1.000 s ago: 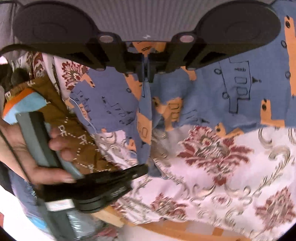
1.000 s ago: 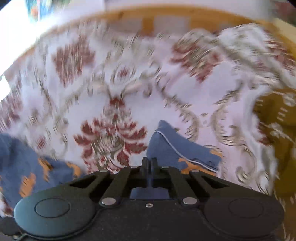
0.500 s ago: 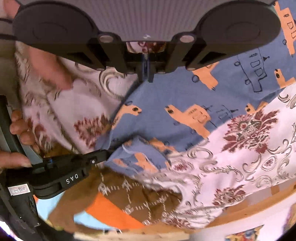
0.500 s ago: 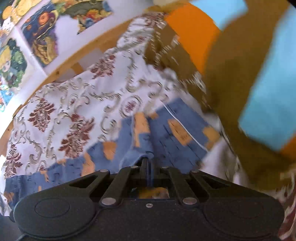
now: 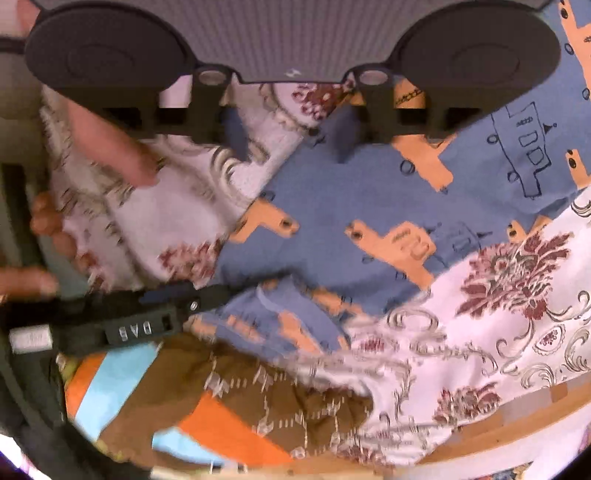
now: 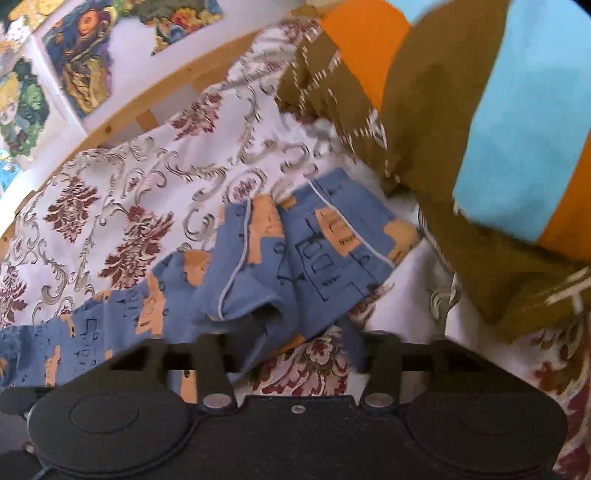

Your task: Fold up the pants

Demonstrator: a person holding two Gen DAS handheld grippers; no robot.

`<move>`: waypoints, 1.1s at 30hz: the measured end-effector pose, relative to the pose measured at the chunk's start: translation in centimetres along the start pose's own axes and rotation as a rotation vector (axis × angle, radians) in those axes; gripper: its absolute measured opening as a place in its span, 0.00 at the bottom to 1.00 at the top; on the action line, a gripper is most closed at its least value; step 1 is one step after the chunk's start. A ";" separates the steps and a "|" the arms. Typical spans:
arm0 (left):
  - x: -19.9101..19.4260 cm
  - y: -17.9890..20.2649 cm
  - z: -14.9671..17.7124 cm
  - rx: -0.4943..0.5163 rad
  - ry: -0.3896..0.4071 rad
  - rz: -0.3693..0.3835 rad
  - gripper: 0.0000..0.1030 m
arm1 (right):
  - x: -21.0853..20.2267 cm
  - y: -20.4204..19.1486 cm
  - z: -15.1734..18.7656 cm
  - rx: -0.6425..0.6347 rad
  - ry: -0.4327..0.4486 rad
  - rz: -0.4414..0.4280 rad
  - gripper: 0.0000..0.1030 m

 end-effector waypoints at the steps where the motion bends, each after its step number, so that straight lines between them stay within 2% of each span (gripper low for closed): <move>1: -0.6 0.0 -0.3 -0.005 0.028 0.011 0.70 | -0.4 -0.1 -0.2 -0.022 0.020 0.013 0.86; 2: -1.3 -0.1 -0.8 -0.018 0.060 0.020 0.78 | -0.8 -0.1 -0.4 -0.047 0.042 0.030 0.93; 3: -1.8 -0.3 -1.1 -0.035 0.081 0.022 0.90 | -1.2 -0.2 -0.5 -0.080 0.065 0.051 0.96; 5: -2.6 -1.0 -2.3 -0.060 0.125 0.024 1.00 | -1.4 -0.3 -0.6 -0.133 0.090 0.090 0.99; 6: -2.8 -1.6 -3.0 -0.067 0.139 0.021 1.00 | -1.3 -0.5 -0.5 -0.160 0.091 0.106 0.99; 8: -2.4 -2.9 -4.6 -0.081 0.115 0.018 1.00 | -1.0 -1.1 -0.1 -0.227 0.090 0.131 0.99; 12: 0.6 -6.3 -8.8 -0.134 0.050 -0.005 1.00 | -0.5 -2.9 0.9 -0.340 0.106 0.152 0.99; 15: 3.2 -8.5 -11.5 -0.185 0.030 -0.011 1.00 | -0.1 -5.0 1.8 -0.495 0.146 0.178 0.99; 21: 8.4 -10.8 -15.0 -0.260 -0.071 0.077 1.00 | 1.4 -9.2 3.4 -0.845 0.249 0.239 0.99; 24: 10.0 -11.3 -16.1 -0.297 -0.067 0.108 1.00 | 2.0 -10.3 4.3 -0.972 0.278 0.267 0.99; 28: 11.8 -11.5 -16.8 -0.353 -0.099 0.144 1.00 | 2.5 -10.8 4.7 -1.037 0.300 0.287 0.99; 33: 12.9 -10.9 -17.1 -0.364 -0.141 0.181 0.98 | 2.4 -11.2 4.5 -1.063 0.345 0.303 0.93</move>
Point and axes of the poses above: each gripper's, at about its wrist camera, not at the fingertips, and x roughly the way its jaws point, y to its right, z to its underside, the point moved 7 cm from there along x, roughly the way its jaws point, and after that the axes turned 5 degrees about z, right-handed, at the moved point
